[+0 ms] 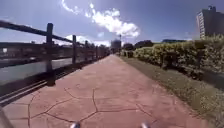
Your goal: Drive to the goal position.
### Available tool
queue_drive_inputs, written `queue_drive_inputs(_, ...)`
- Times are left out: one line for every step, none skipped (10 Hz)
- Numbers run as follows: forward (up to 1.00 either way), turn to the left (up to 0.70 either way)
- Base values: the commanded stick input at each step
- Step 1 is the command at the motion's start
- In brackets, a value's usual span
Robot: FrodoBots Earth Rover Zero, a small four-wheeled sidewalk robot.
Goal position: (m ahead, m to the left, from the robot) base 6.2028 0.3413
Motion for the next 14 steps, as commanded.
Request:
queue_drive_inputs(0.85, 0.0)
queue_drive_inputs(0.85, 0.0)
queue_drive_inputs(0.85, 0.0)
queue_drive_inputs(0.85, 0.0)
queue_drive_inputs(0.85, 0.0)
queue_drive_inputs(0.85, 0.0)
queue_drive_inputs(0.85, 0.0)
queue_drive_inputs(0.85, 0.0)
queue_drive_inputs(0.85, 0.0)
queue_drive_inputs(0.85, 0.0)
queue_drive_inputs(0.85, 0.0)
queue_drive_inputs(0.85, 0.0)
queue_drive_inputs(0.85, 0.0)
queue_drive_inputs(0.85, 0.0)
